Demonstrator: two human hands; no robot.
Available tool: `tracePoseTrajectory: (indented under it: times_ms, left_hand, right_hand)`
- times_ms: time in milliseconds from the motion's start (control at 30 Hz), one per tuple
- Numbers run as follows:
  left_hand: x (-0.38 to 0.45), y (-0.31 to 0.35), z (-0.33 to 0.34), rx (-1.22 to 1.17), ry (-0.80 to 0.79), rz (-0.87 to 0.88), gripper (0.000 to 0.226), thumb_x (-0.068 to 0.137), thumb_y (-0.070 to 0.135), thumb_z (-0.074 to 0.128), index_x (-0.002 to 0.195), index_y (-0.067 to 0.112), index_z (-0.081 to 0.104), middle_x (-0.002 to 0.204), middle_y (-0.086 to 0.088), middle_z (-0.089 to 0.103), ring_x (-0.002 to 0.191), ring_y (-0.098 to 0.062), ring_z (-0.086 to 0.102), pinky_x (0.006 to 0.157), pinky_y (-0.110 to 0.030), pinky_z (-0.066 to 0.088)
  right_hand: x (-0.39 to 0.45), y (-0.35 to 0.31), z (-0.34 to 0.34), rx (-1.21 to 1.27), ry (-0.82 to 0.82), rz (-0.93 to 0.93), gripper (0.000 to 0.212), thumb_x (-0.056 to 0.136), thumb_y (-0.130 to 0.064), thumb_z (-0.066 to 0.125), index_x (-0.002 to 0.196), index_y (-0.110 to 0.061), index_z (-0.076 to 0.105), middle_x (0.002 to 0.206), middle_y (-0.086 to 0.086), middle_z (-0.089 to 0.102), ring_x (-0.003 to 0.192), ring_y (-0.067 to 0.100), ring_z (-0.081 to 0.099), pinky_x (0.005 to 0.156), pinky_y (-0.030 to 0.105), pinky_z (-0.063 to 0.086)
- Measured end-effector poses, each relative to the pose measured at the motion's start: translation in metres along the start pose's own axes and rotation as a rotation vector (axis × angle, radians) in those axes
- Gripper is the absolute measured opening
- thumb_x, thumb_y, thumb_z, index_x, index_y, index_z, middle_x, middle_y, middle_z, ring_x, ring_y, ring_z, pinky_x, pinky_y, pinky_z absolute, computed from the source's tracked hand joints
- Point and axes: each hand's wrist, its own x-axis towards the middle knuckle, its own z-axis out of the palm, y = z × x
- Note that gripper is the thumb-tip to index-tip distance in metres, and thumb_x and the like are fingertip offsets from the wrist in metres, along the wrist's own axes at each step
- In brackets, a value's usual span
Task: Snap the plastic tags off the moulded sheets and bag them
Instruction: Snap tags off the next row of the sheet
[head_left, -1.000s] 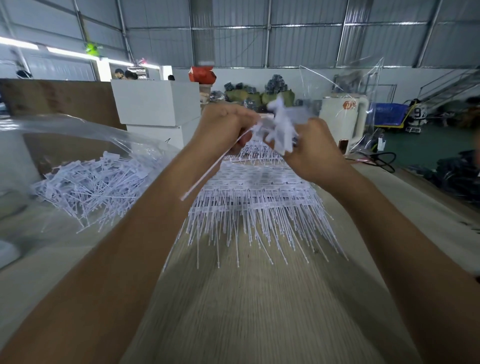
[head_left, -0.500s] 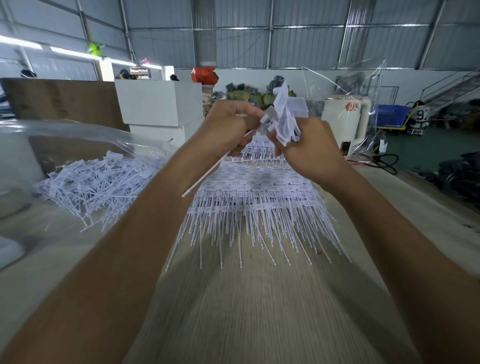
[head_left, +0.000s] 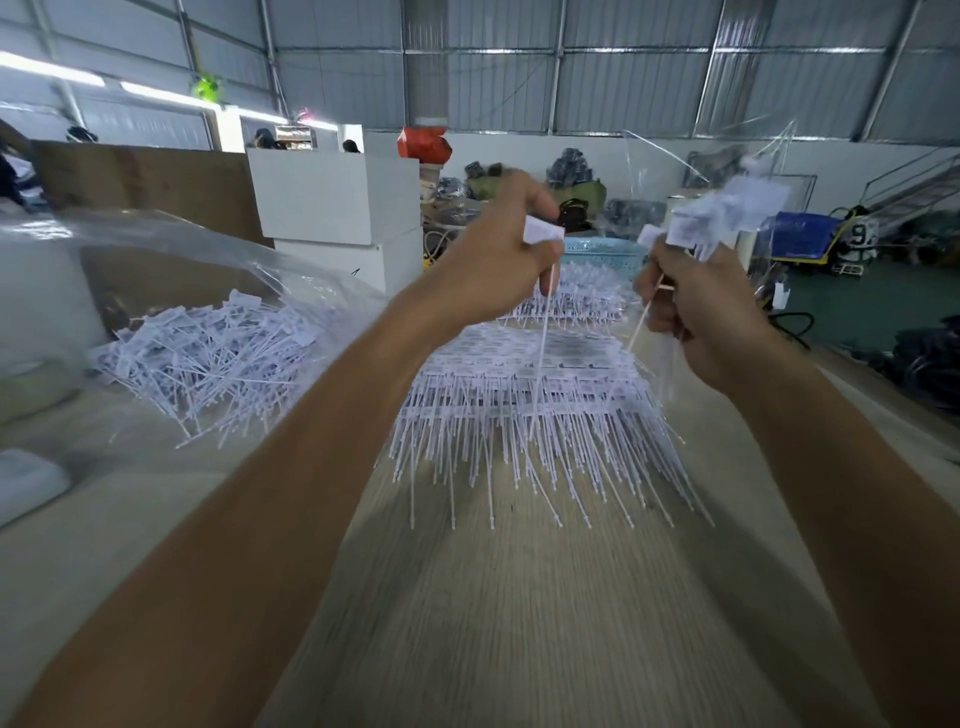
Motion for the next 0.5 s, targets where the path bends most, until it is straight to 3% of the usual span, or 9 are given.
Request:
tracePoseTrajectory:
  times_ms: [100, 167, 200, 300, 433, 500]
  left_hand:
    - [0.002, -0.006, 0.005, 0.090, 0.013, 0.044, 0.025, 0.101, 0.010, 0.055, 0.119, 0.009, 0.037, 0.080, -0.003, 0.060, 0.064, -0.016, 0.052, 0.055, -0.025, 0.042]
    - [0.005, -0.008, 0.010, 0.181, 0.105, 0.113, 0.023, 0.099, 0.011, 0.059, 0.113, 0.010, 0.040, 0.079, -0.001, 0.060, 0.059, -0.003, 0.057, 0.055, -0.018, 0.044]
    - [0.006, -0.010, 0.012, 0.262, 0.164, 0.151, 0.022, 0.099, 0.014, 0.060, 0.111, 0.011, 0.042, 0.079, -0.002, 0.063, 0.062, -0.002, 0.061, 0.057, -0.021, 0.048]
    - [0.004, -0.016, 0.017, 0.510, 0.315, 0.208, 0.015, 0.098, 0.026, 0.060, 0.107, 0.016, 0.055, 0.082, -0.003, 0.070, 0.079, -0.027, 0.066, 0.066, -0.041, 0.054]
    - [0.005, -0.015, 0.021, 0.381, 0.418, 0.172, 0.012, 0.094, 0.025, 0.065, 0.097, 0.014, 0.066, 0.065, -0.005, 0.063, 0.069, -0.026, 0.062, 0.069, -0.039, 0.054]
    - [0.006, -0.012, 0.025, 0.288, 0.447, 0.131, 0.012, 0.092, 0.023, 0.068, 0.094, 0.011, 0.069, 0.064, -0.007, 0.064, 0.067, -0.024, 0.063, 0.070, -0.035, 0.053]
  right_hand:
    - [-0.013, -0.004, 0.024, -0.160, -0.140, -0.068, 0.021, 0.109, -0.026, 0.041, 0.106, -0.013, 0.057, 0.067, -0.003, 0.069, 0.056, 0.011, 0.062, 0.049, 0.024, 0.052]
    - [-0.021, -0.005, 0.041, -0.135, -0.221, -0.058, 0.025, 0.109, -0.022, 0.040, 0.116, -0.007, 0.058, 0.076, 0.004, 0.073, 0.065, 0.019, 0.070, 0.058, 0.034, 0.060]
    - [-0.025, -0.005, 0.049, -0.080, -0.238, -0.039, 0.025, 0.108, -0.020, 0.039, 0.115, -0.007, 0.060, 0.076, 0.007, 0.073, 0.067, 0.025, 0.072, 0.060, 0.040, 0.062]
    - [-0.031, -0.005, 0.063, 0.064, -0.211, 0.004, 0.026, 0.106, -0.016, 0.038, 0.102, -0.012, 0.064, 0.070, 0.009, 0.072, 0.063, 0.031, 0.072, 0.059, 0.043, 0.061]
    - [-0.031, 0.000, 0.072, 0.150, -0.152, 0.021, 0.025, 0.107, -0.022, 0.042, 0.111, -0.012, 0.064, 0.092, 0.015, 0.076, 0.083, 0.033, 0.075, 0.075, 0.051, 0.063]
    - [-0.032, 0.000, 0.077, 0.251, -0.124, 0.043, 0.025, 0.108, -0.026, 0.044, 0.108, -0.013, 0.065, 0.094, 0.014, 0.076, 0.086, 0.032, 0.076, 0.075, 0.052, 0.062]
